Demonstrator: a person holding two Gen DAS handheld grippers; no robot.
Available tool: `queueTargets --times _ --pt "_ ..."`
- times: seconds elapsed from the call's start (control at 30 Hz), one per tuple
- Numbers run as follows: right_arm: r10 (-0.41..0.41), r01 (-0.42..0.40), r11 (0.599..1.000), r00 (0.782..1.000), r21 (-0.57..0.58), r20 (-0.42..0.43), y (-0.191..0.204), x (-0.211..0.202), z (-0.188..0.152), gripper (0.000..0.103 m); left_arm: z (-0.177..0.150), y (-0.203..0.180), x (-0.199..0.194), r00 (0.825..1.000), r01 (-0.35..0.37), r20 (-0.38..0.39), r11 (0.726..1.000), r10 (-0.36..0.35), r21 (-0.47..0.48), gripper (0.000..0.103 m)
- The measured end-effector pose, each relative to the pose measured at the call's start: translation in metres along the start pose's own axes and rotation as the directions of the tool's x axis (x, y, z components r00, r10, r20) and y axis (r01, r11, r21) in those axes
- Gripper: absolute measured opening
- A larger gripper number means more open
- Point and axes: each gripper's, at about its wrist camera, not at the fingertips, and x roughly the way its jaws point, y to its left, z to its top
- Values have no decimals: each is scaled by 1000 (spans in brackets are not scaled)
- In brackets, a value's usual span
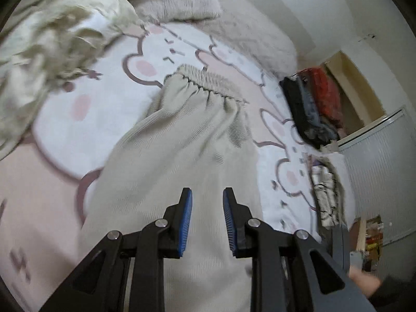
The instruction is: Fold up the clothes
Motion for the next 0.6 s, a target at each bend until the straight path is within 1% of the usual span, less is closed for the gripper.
queueTargets --times 0.07,0.1,0.17,0.2,0.27,0.33,0.4,0.47,0.53,0.6 --pt "-42 42 999 997 1 60 7 -8 -25 27 10 4 25 998 -66 -23 998 66 6 24" --pt "-47 47 999 996 9 74 8 -15 -34 27 14 9 34 994 -106 -28 994 106 6 24" --pt "-23 20 999 998 44 67 5 -28 -43 27 22 20 47 983 -183 -32 983 183 2 24" --pt "-14 11 999 999 52 42 2 -31 -46 27 25 27 50 979 -204 -33 979 203 -12 24" --pt "6 -5 998 1000 70 -6 -3 -38 -54 27 30 36 49 979 -204 -34 978 203 -45 24" --pt "26 -25 993 1000 119 -8 -15 -45 -60 27 29 37 36 981 -195 -18 980 194 -50 24" --pt "47 -45 985 999 167 -8 -26 -52 -67 27 22 34 15 983 -181 8 983 182 -27 24" --pt "68 -65 974 998 215 -7 -37 -60 -73 27 7 29 -9 989 -146 21 989 146 0 24" --pt "89 -84 961 996 263 -5 -48 -67 -79 27 -15 23 -28 991 -131 24 991 130 36 24" --pt "130 -121 929 992 349 -1 -62 -60 -88 27 -45 19 -44 992 -130 15 989 129 73 24"
